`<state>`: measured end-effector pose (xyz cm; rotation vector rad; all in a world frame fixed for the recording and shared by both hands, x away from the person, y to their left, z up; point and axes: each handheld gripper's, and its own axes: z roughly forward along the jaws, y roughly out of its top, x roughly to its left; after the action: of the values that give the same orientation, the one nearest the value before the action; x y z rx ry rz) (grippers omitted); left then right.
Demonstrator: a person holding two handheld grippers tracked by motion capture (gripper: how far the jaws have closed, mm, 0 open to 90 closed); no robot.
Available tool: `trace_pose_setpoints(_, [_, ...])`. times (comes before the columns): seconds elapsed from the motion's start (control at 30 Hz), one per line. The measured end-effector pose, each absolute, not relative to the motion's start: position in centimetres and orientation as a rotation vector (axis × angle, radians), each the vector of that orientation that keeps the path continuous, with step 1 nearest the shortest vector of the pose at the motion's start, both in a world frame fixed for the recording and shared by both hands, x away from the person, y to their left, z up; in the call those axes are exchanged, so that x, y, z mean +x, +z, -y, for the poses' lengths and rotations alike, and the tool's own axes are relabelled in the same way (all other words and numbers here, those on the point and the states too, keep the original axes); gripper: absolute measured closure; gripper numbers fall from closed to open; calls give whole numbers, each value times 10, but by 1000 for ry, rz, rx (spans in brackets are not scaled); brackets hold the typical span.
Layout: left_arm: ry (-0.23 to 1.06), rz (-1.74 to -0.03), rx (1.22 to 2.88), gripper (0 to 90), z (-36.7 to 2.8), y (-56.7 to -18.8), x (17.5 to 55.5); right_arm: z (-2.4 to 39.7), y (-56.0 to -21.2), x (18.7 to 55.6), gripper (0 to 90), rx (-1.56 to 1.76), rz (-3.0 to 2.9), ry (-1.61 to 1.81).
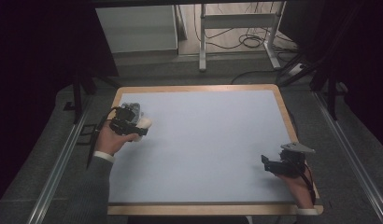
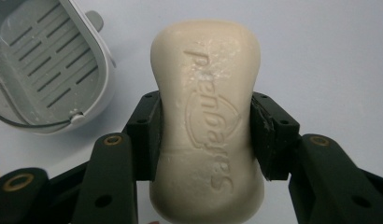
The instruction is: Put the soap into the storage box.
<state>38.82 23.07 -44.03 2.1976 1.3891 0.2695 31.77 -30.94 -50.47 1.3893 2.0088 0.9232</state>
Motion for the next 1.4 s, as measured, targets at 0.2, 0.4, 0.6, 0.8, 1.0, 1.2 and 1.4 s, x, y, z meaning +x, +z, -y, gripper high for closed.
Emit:
trace_pose_setpoints(0.2, [273, -1401, 2191, 496, -233, -437, 393, 310, -505, 318, 57, 1389, -2011, 924])
trace_pose_setpoints(0.4, [284, -1414, 2188, 496, -236, -434, 400, 310, -505, 318, 57, 1391, -2009, 926])
trace_pose_setpoints(0.6, [286, -1447, 2178, 495, -242, -434, 410, 310, -505, 318, 57, 1392, -2010, 926])
trace_pose_setpoints(0.8, [293, -1488, 2165, 496, -249, -435, 420, 311, -505, 318, 57, 1392, -2008, 927])
trace_pose_setpoints(1.0, [297, -1509, 2149, 496, -252, -436, 426, 312, -505, 318, 57, 1396, -2009, 924])
trace_pose_setpoints(1.2, [269, -1536, 2147, 496, -257, -441, 432, 312, -505, 318, 57, 1394, -2007, 925])
trace_pose_setpoints(1.4, [264, -1565, 2129, 496, -262, -443, 439, 311, -505, 319, 57, 1392, -2011, 926])
